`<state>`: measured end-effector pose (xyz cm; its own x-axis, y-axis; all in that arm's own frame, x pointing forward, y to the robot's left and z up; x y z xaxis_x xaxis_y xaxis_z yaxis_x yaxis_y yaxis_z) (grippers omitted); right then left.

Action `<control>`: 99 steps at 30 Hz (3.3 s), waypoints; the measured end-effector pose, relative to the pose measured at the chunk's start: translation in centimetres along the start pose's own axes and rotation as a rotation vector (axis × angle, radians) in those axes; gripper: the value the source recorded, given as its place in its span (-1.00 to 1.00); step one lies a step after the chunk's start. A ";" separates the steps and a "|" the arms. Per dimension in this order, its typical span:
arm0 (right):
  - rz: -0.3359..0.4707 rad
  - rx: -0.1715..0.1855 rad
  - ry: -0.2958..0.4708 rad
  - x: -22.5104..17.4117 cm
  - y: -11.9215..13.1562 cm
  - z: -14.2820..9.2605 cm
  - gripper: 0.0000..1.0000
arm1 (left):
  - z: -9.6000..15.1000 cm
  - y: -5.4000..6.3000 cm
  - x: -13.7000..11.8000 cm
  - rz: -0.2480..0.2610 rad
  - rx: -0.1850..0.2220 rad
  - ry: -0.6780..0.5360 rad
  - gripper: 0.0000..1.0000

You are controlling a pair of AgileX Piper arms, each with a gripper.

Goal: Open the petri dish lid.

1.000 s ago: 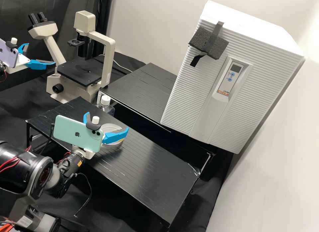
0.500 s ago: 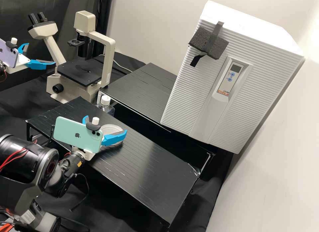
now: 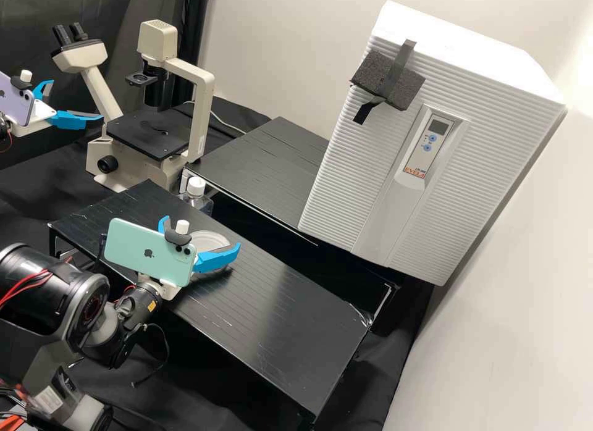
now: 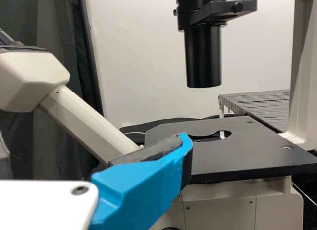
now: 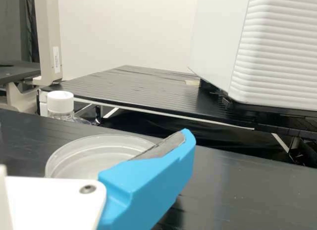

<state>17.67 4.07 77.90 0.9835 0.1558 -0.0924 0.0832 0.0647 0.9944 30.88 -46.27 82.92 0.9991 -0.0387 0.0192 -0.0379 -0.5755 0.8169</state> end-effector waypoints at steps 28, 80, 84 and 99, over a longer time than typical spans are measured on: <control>0.111 0.038 -0.012 -0.5 1.6 -0.2 1.00 | 0.0 0.0 0.0 0.000 0.000 0.000 1.00; 0.044 0.044 -0.004 -0.2 0.1 -0.6 1.00 | 0.0 0.0 0.0 0.000 0.000 0.000 1.00; 0.058 0.038 0.009 -0.4 0.2 -1.0 1.00 | 0.0 0.0 0.0 0.000 0.000 0.000 1.00; 0.067 0.033 -0.018 -0.6 -0.2 -1.4 1.00 | 0.0 0.0 0.0 0.000 0.000 0.000 1.00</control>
<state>16.85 5.33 77.72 0.9897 0.1411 -0.0254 0.0225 0.0223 0.9995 30.88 -46.27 82.92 0.9991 -0.0387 0.0192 -0.0379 -0.5755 0.8169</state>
